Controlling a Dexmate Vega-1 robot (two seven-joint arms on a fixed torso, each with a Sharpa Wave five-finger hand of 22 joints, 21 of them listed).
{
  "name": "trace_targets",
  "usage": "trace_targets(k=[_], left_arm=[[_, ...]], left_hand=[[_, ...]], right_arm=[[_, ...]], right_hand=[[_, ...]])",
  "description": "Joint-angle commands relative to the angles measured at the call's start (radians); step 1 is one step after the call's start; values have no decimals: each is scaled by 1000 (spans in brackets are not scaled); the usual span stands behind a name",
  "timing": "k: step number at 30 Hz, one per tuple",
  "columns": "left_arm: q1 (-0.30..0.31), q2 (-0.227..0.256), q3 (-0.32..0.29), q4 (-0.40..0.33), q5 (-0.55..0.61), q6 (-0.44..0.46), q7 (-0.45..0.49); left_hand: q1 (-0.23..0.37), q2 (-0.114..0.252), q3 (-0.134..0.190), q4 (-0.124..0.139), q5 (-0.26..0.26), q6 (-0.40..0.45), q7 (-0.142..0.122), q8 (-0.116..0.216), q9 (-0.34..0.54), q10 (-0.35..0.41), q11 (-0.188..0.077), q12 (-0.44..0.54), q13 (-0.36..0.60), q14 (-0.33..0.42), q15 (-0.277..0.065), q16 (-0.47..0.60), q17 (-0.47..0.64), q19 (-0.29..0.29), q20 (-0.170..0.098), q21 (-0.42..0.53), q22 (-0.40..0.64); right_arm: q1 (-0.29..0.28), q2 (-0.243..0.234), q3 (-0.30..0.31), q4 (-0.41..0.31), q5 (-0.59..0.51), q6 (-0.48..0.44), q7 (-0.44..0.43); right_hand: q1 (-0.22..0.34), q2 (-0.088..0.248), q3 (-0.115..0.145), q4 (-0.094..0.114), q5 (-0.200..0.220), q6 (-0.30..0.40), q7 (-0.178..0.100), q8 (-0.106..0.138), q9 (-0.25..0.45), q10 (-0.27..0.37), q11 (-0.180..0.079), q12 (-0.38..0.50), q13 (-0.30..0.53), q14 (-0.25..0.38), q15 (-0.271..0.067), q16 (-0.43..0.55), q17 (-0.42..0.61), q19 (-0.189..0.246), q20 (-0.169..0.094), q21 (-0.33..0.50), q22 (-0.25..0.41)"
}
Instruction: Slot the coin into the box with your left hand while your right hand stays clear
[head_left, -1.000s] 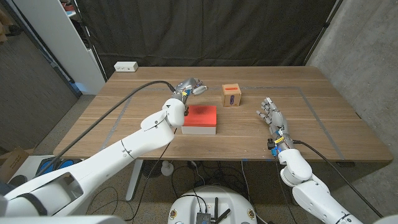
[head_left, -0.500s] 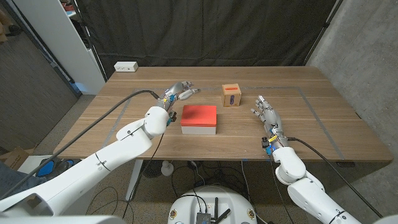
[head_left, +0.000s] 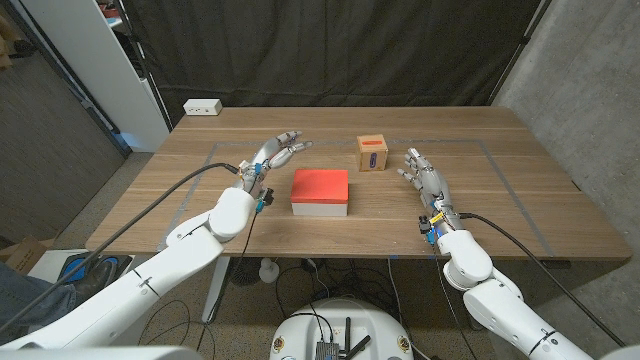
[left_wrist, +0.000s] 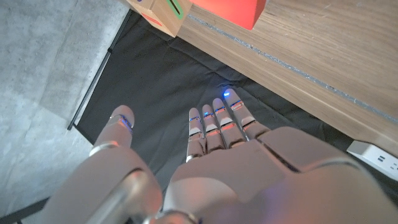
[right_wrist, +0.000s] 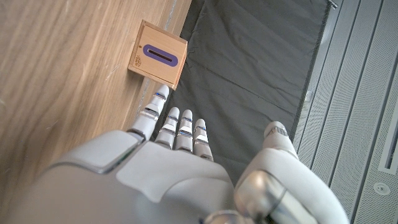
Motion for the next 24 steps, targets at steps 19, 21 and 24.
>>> trace_targets(k=[19, 21, 24], left_arm=[[109, -99, -83, 177, -280, -346, -112], [112, -100, -84, 173, -277, -340, -107], [113, -108, -82, 175, -281, -342, -107]], left_hand=[[-84, -20, -46, 0, -7, -179, 21, -8, -7, -137, -5, -57, -2, -122, 25, -75, 3, -79, -43, -141, 3], [-85, -19, -46, -1, -7, -179, 21, -6, -7, -135, -3, -55, -3, -122, 25, -74, 3, -78, -41, -144, 3], [-87, -16, -46, -1, -6, -170, 21, 0, -7, -126, -5, -50, -3, -111, 25, -69, 3, -68, -43, -148, 3]], right_arm=[[8, -10, 18, 84, 27, 109, 68], [7, -12, 21, 85, 26, 114, 72], [6, -12, 24, 83, 28, 117, 72]], right_hand=[[8, 0, 6, -1, 5, 9, 0, 4, 2, 7, 1, 7, 5, 8, -2, 4, 2, 8, 0, 4, 5], [8, 0, 6, -1, 5, 9, 0, 4, 2, 7, 1, 7, 5, 8, -2, 4, 2, 8, 0, 4, 5], [8, 0, 6, -1, 5, 9, 0, 4, 2, 7, 1, 7, 5, 8, -2, 4, 2, 8, 0, 4, 5]])
